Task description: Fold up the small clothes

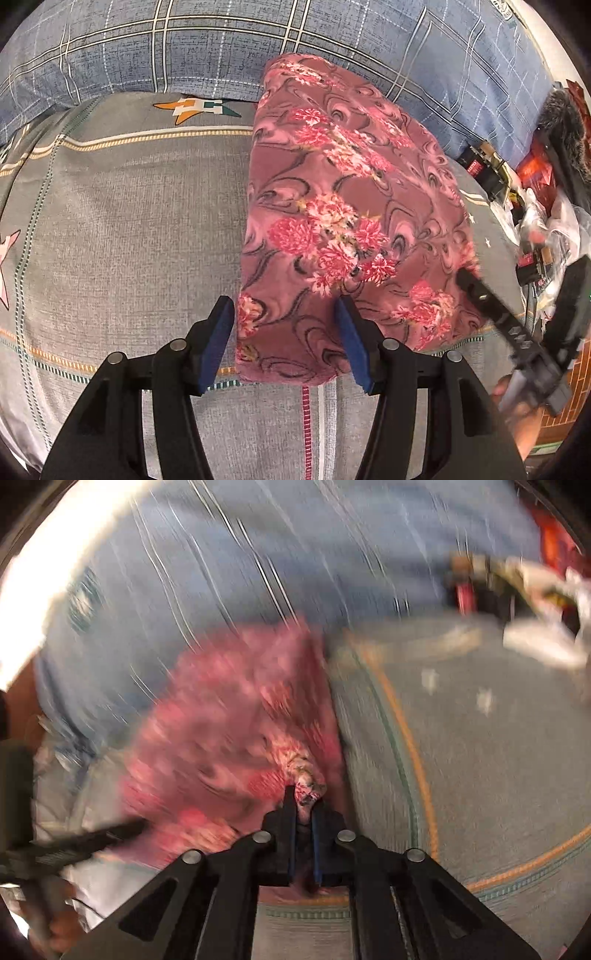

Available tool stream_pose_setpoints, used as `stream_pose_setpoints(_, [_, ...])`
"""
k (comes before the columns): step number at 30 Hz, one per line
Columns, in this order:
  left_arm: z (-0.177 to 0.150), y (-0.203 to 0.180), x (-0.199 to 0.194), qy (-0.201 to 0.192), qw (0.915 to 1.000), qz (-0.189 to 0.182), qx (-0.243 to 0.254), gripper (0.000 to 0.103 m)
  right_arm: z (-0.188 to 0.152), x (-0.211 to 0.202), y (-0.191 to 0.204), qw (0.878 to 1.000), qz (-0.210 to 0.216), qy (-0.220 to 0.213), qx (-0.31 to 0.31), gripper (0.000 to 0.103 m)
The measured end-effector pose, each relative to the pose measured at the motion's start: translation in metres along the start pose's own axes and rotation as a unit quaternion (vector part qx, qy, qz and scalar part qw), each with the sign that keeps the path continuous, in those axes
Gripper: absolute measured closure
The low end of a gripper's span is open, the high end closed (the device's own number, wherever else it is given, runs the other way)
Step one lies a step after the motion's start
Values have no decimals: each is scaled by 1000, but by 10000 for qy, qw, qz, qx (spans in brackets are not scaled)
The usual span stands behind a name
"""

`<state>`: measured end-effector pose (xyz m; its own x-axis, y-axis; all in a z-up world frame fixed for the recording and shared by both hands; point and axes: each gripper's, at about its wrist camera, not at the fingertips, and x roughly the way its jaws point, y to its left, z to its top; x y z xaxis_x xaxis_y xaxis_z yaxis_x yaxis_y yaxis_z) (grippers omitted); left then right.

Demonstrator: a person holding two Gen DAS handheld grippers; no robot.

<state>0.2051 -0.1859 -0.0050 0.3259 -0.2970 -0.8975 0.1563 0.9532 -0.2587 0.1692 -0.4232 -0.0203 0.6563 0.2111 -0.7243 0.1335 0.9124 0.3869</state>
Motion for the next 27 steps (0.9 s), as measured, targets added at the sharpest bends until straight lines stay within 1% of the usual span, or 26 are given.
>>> stream_pose_setpoints(1, [-1, 1, 0, -27, 10000, 15, 6, 45, 2, -5, 0, 10000, 54, -52, 32, 94])
stream_pose_setpoints(3, [-1, 1, -1, -53, 10000, 55, 16, 44, 5, -22, -2, 9988, 129, -461, 139, 87])
stream_pose_setpoints(4, [-1, 0, -2, -58, 10000, 64, 25, 44, 6, -28, -2, 9977, 154, -630, 174, 87])
stream_pose_setpoints(5, [-1, 0, -3, -66, 9999, 80, 58, 44, 6, -36, 1, 9955, 219, -916, 118, 87])
stream_pose_setpoints(7, [0, -3, -4, -95, 9998, 128, 122, 44, 6, -49, 11, 9902, 393, -1332, -129, 87])
stream_pose_setpoints(9, [0, -3, -2, -99, 9997, 146, 146, 44, 3, -58, 21, 9846, 331, -1689, -307, 86])
stream_pose_setpoints(10, [0, -3, 0, -93, 9998, 133, 134, 44, 3, -60, 25, 9824, 312, -1801, -382, 86])
stream_pose_setpoints(11, [0, -3, 1, -81, 9998, 127, 119, 43, 4, -60, 27, 9821, 390, -1790, -444, 81])
stream_pose_setpoints(12, [0, -2, 3, -68, 9999, 121, 97, 41, 4, -50, 29, 9846, 517, -1591, -502, 71])
stream_pose_setpoints(13, [0, 0, 4, -57, 9999, 108, 72, 38, 4, -43, 30, 9877, 518, -1380, -521, 66])
stream_pose_setpoints(15, [1, 5, 7, -11, 10000, 46, -21, 33, 1, -17, 32, 9942, 201, -834, -645, 67])
stream_pose_setpoints(16, [1, 7, 7, 7, 10000, 0, -63, 32, -3, 6, 33, 9961, -142, -355, -797, 68])
stream_pose_setpoints(17, [0, 10, 7, -1, 9999, -67, -98, 31, -6, 6, 34, 9938, -137, -581, -938, 65])
stream_pose_setpoints(18, [0, 11, 6, -15, 9999, -95, -98, 31, -7, 5, 36, 9924, -102, -692, -1014, 59])
stream_pose_setpoints(19, [0, 12, 5, -4, 9999, -99, -77, 31, -6, 5, 36, 9929, -58, -580, -1041, 55])
stream_pose_setpoints(21, [-1, 13, 3, 17, 9999, -132, -32, 31, -6, 6, 37, 9936, 80, -538, -990, 43])
stream_pose_setpoints(22, [-1, 15, 0, 36, 9998, -183, -34, 31, -4, 5, 38, 9943, 85, -479, -950, 43])
stream_pose_setpoints(23, [1, 17, -4, 11, 9995, -303, -53, 31, 1, 0, 38, 9951, 60, -469, -864, 47])
stream_pose_setpoints(24, [3, 20, -9, -54, 9990, -429, -84, 31, 6, -8, 38, 9955, 163, -592, -722, 49])
stream_pose_setpoints(25, [11, 25, -16, -175, 9982, -561, -144, 31, 14, -23, 32, 9935, 444, -948, -445, 48])
stream_pose_setpoints(26, [19, 27, -20, -239, 9977, -608, -182, 31, 23, -36, 22, 9888, 715, -1308, -98, 46])
stream_pose_setpoints(27, [31, 29, -23, -294, 9972, -643, -234, 31, 32, -41, 14, 9857, 820, -1462, 184, 45])
